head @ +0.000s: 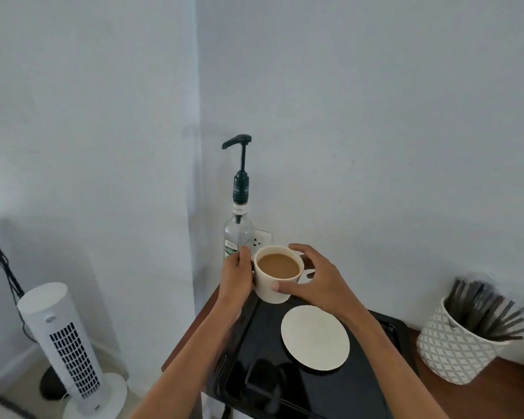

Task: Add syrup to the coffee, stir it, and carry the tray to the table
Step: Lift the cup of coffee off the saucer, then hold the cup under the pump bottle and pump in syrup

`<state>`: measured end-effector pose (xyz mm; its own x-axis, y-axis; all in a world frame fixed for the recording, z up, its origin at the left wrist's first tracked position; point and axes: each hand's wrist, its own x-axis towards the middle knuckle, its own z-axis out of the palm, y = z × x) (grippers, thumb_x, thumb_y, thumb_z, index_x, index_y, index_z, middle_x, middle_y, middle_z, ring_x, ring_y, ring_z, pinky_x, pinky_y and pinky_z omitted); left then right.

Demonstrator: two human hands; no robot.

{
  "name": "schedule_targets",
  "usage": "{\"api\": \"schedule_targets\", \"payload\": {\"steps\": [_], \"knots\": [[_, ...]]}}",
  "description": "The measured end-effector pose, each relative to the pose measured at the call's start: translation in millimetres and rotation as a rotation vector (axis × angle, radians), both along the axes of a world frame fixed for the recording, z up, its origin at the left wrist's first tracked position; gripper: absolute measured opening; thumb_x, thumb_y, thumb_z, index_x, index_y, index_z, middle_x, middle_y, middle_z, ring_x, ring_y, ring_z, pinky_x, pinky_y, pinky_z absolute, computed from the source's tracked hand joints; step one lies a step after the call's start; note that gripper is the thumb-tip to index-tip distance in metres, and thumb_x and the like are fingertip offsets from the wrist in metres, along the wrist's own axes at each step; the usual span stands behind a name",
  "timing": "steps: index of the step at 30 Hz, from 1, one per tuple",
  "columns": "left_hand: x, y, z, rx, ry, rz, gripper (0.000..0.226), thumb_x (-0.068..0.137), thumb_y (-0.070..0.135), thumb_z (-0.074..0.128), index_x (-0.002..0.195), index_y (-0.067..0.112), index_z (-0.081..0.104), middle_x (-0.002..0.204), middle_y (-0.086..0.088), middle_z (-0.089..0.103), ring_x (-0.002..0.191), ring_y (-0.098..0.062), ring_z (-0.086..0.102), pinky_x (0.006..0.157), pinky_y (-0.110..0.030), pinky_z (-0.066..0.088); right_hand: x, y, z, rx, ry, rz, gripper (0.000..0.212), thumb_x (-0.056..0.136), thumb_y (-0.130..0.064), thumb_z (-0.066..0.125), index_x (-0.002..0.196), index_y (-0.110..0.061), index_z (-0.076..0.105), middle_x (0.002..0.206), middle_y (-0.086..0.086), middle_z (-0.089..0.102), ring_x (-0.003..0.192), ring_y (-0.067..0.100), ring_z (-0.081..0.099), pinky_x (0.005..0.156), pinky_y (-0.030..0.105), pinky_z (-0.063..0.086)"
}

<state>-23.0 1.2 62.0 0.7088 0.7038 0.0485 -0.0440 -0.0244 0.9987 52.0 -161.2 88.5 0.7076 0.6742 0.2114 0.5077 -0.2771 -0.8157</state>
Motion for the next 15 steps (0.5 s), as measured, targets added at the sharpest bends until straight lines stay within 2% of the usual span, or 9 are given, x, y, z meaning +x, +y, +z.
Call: {"api": "schedule_targets", "payload": {"steps": [3,6,9,11,15], "knots": [[-15.9,16.4,6.9,0.020,0.009,0.052,0.049,0.103,0.029,0.033,0.075,-0.004,0.056,0.071,-0.014,0.050,0.065,-0.023,0.046,0.055,-0.032,0.038,-0.6,14.3,7.4,-0.031,0.002,0.027,0.111,0.041,-0.086,0.079,0.139,-0.043,0.050,0.117,-0.018,0.065,0.111,0.002,0.062,0.083,0.015,0.045],[-30.9,34.1,13.9,0.027,-0.008,0.100,0.039,0.100,0.027,0.034,0.070,0.007,0.048,0.070,-0.012,0.044,0.065,-0.021,0.041,0.058,-0.034,0.034,-0.5,29.2,17.2,-0.045,-0.011,0.060,0.113,0.041,-0.090,0.076,0.140,-0.044,0.048,0.116,-0.019,0.062,0.111,0.002,0.060,0.084,0.017,0.047],[-42.5,53.3,22.3,0.049,-0.015,0.136,0.037,0.099,0.025,0.035,0.065,0.012,0.040,0.063,-0.011,0.036,0.056,-0.017,0.034,0.048,-0.027,0.029,3.8,46.6,36.2,-0.022,-0.028,0.052,0.108,0.043,-0.097,0.065,0.137,-0.045,0.050,0.114,-0.018,0.063,0.108,0.001,0.061,0.083,0.018,0.047],[-47.1,67.6,28.7,0.050,-0.014,0.144,0.041,0.098,0.022,0.035,0.058,0.015,0.031,0.054,-0.003,0.033,0.048,-0.012,0.030,0.041,-0.022,0.027,9.8,61.1,54.8,-0.009,-0.050,0.031,0.094,0.057,-0.094,0.060,0.135,-0.042,0.054,0.112,-0.016,0.065,0.105,0.001,0.063,0.078,0.016,0.046],[-46.0,92.6,45.0,0.069,0.000,0.149,0.044,0.099,0.023,0.035,0.055,0.018,0.030,0.047,0.006,0.034,0.038,-0.005,0.030,0.040,-0.021,0.026,33.5,97.4,107.4,0.046,-0.159,-0.057,0.052,0.087,-0.071,0.057,0.125,-0.036,0.061,0.104,-0.015,0.066,0.094,-0.001,0.064,0.068,0.010,0.042]]}}
